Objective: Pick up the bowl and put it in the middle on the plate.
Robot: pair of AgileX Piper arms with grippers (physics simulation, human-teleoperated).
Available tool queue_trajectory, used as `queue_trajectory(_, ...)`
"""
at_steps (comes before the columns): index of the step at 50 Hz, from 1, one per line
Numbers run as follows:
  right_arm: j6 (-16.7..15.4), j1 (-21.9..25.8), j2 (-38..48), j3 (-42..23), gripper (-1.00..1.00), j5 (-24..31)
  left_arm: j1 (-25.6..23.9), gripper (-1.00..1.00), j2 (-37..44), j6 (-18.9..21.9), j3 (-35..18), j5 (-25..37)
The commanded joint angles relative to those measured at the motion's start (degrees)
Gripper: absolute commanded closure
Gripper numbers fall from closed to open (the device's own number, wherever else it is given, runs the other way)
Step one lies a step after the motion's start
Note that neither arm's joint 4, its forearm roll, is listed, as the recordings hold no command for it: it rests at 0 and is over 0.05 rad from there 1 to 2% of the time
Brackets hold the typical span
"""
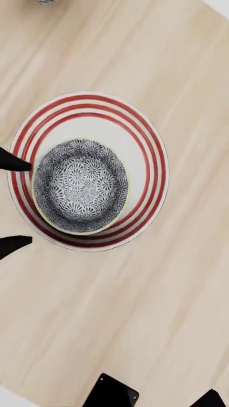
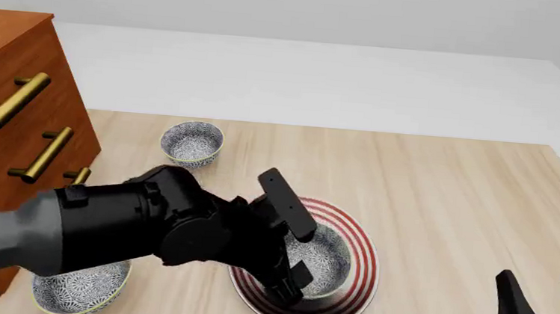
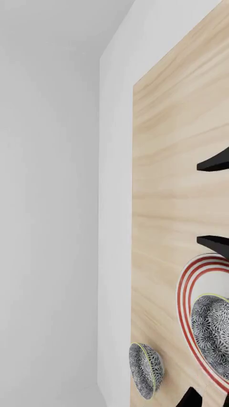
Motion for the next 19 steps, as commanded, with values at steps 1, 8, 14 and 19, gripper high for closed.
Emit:
queue_trajectory(1,-0.02,0.00,-0.01,0.00,-1.00,0.00,1.64,-1.00,-5.48,-0.50,3.39,-0.71)
queue_trajectory(8,-0.01,0.00,0.01,0.00,-1.00,0.00,2.90,-1.00,-9.74,-1.19,6.18,-1.21)
queue_trajectory(14,-0.03,0.00,-0.02,0.00,-1.00,0.00,4.18,-1.00,-13.79,-2.68,9.40,-2.01)
queue_trajectory(19,-0.02,0.00,0.01,0.00,-1.00,0.00,5.35,-1.00,-17.81,-4.35,13.08,-3.30)
